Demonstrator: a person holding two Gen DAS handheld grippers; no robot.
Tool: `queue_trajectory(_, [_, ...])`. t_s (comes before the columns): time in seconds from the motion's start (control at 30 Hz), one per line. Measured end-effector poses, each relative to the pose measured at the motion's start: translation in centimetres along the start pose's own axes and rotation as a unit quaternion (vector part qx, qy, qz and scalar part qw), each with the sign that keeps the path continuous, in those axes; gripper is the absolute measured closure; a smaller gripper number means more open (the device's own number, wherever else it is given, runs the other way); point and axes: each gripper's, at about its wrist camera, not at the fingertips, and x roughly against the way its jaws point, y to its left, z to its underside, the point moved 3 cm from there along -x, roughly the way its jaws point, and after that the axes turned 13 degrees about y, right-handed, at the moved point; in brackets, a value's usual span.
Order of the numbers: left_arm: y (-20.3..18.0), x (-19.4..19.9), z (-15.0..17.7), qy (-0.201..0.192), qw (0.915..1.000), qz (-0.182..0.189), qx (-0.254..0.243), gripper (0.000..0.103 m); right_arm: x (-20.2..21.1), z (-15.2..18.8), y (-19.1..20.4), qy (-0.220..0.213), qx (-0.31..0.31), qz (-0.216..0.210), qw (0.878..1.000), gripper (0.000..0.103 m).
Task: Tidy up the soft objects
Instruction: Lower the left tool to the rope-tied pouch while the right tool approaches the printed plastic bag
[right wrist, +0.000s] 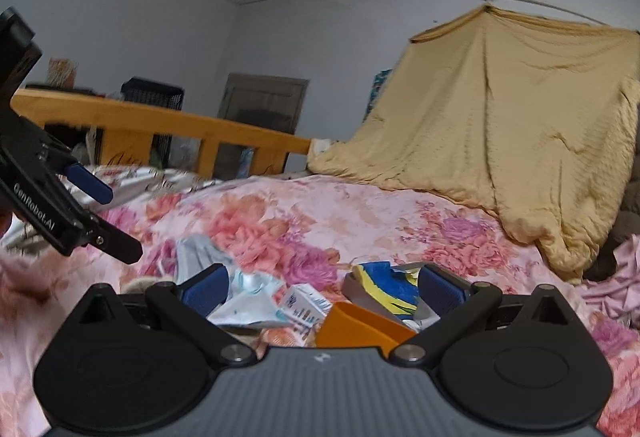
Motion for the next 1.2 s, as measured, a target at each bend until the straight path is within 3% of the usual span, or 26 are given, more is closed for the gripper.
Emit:
queue_trajectory(0.17, [0.8,-2.5,1.9,0.038,0.9985,0.030,0.024,0.001,-1.1,0.4,1.7,-0.001,0.041,0.010,0.999,0.000])
queue_trajectory(0.37, [-0.7,-4.2,2.8,0.069,0.9964,0.031,-0.038,0.001,-2.4,-0.1,1.6,-0.011,0.034,0.013,0.999,0.000])
queue_trajectory(0.57, [-0.9,-4.9,3.0,0.081,0.9952,0.046,-0.027,0.001,-3.7,-0.6,0.9,-0.005,0.015,-0.010,1.000,0.000])
queue_trajectory(1.0, [2.6,-6.3,3.2,0.125,0.9851,0.068,0.096,0.001,-6.8,-1.5,2.4,0.007,0.033,-0.044,0.998,0.001])
queue_trajectory(1.1, [3.6,-5.9,3.1,0.117,0.9797,0.088,0.137,0.001,-8.1,-2.2,2.7,0.019,0.025,-0.064,0.997,0.003])
queue_trajectory(1.2, [4.6,-6.1,3.2,0.114,0.9691,0.117,0.185,0.001,-9.1,-2.1,3.0,0.040,0.028,-0.074,0.996,0.008])
